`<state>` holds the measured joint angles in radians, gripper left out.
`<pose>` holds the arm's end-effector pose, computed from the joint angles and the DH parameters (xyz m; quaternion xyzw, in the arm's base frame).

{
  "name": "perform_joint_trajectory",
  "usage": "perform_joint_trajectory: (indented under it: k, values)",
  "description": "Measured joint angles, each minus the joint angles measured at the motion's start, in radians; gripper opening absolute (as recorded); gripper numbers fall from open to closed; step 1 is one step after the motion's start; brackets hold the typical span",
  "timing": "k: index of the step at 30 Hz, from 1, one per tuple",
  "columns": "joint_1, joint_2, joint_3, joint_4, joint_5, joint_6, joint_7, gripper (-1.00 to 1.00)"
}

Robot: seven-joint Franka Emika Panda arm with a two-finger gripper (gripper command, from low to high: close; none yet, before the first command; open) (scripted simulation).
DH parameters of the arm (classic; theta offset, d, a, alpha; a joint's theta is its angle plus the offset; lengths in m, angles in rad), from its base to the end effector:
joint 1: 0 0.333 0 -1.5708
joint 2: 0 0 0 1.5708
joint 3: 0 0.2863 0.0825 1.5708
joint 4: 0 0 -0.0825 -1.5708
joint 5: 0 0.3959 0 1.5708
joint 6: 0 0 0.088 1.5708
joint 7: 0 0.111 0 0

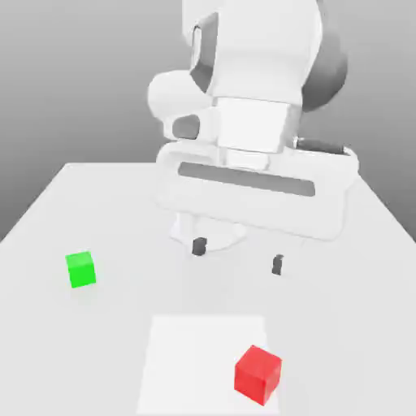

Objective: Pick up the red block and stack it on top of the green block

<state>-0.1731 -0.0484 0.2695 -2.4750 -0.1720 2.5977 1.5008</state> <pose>0.4932 0.0500 0.2826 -0.8027 0.5876 -0.0992 0.0203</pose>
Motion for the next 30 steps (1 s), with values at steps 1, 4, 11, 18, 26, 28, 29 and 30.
perform_joint_trajectory:
  k: [1, 4, 11, 18, 26, 28, 29, 30]
  values:
    - [0.004, 0.035, 0.002, -0.009, -0.001, 0.015, 0.029, 0.0]
    - [0.019, 0.136, 0.005, -0.035, 0.015, 0.062, 0.101, 0.0]
    - [0.085, 0.379, -0.061, -0.033, -0.045, 0.23, 0.224, 0.0]
    - [0.105, 0.419, -0.085, -0.027, -0.068, 0.265, 0.242, -1.0]
    - [0.011, 0.194, -0.06, -0.097, 0.059, 0.109, 0.16, -1.0]
    - [-0.048, 0.144, -0.117, -0.142, 0.059, 0.102, 0.176, -1.0]
    - [-0.103, 0.119, -0.148, -0.167, 0.056, 0.099, 0.186, -1.0]
    - [-0.161, 0.09, -0.176, -0.193, 0.052, 0.095, 0.198, -1.0]
